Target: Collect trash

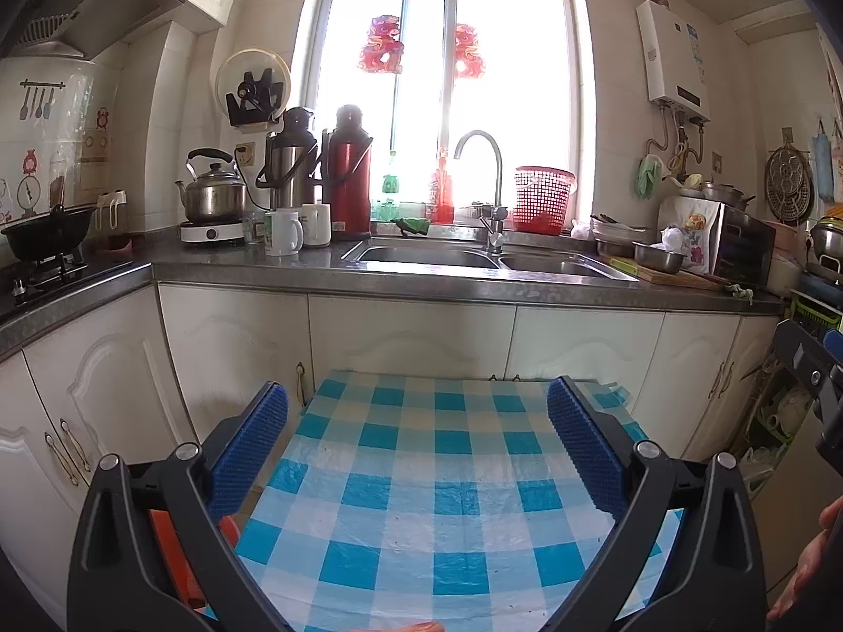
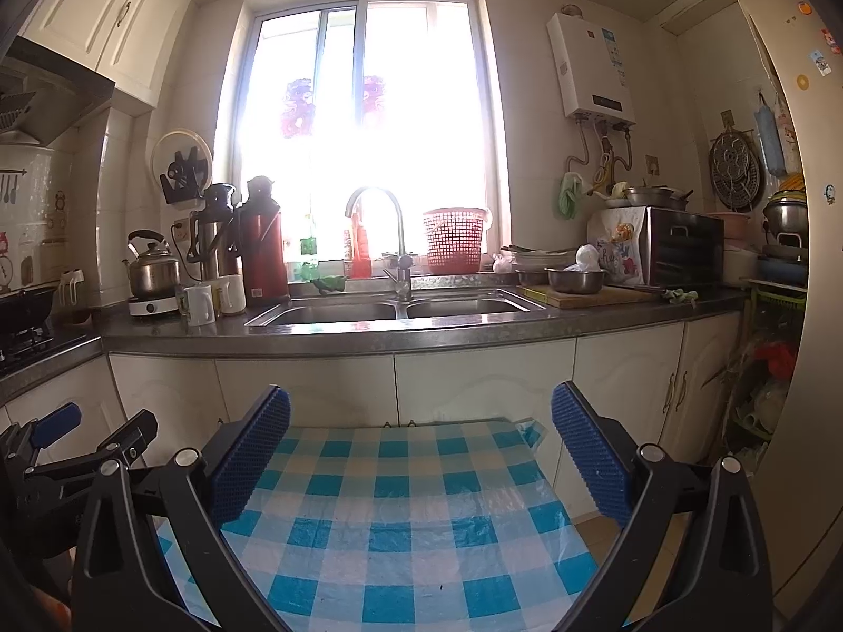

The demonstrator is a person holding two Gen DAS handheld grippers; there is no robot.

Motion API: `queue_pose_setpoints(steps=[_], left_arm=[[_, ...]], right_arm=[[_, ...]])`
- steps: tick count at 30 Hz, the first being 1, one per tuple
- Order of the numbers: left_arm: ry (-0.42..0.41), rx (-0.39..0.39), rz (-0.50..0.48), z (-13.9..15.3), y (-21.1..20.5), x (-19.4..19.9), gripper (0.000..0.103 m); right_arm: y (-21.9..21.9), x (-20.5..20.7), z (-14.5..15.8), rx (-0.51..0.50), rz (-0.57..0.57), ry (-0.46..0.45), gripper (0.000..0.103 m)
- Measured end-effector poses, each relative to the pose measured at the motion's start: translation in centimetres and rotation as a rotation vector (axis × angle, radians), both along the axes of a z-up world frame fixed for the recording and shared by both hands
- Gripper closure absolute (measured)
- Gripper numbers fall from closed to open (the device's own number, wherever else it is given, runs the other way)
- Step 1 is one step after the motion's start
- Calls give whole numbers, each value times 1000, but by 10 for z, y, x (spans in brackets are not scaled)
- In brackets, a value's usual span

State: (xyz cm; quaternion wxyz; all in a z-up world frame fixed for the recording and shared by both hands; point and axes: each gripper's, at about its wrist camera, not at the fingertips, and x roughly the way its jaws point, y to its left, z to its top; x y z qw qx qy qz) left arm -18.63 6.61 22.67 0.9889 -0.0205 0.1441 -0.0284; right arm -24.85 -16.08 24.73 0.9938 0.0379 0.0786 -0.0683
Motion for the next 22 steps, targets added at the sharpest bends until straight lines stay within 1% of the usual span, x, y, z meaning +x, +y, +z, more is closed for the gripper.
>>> queue_pose_setpoints(steps=[5, 7, 9, 11, 13, 15, 18, 21, 22], left_arm=[[8, 0, -6, -8, -2, 7, 4], [31, -19, -30, -13, 0, 14, 4], [93, -37, -48, -27, -3, 29, 4], [167, -21, -45, -50, -7, 48, 4], [274, -10, -39, -81, -11, 72, 4], [356, -14, -28, -108, -13, 89, 4], [454, 12, 3, -150, -19, 114, 4], [547, 15, 6, -182, -26, 135, 4], [562, 17, 6, -189, -28, 139, 4]], right_arm=[[-2, 11, -9, 14, 12, 30, 5], [-4, 17, -15, 21, 16, 49, 5], [-8, 27, -24, 31, 17, 80, 5], [-14, 40, -38, 49, 22, 125, 5], [-21, 56, -56, 74, 26, 183, 5], [-29, 76, -81, 96, 20, 259, 5], [-38, 107, -122, 105, 8, 382, 5], [-42, 135, -163, 115, 5, 512, 5], [-43, 142, -174, 117, 8, 542, 5]])
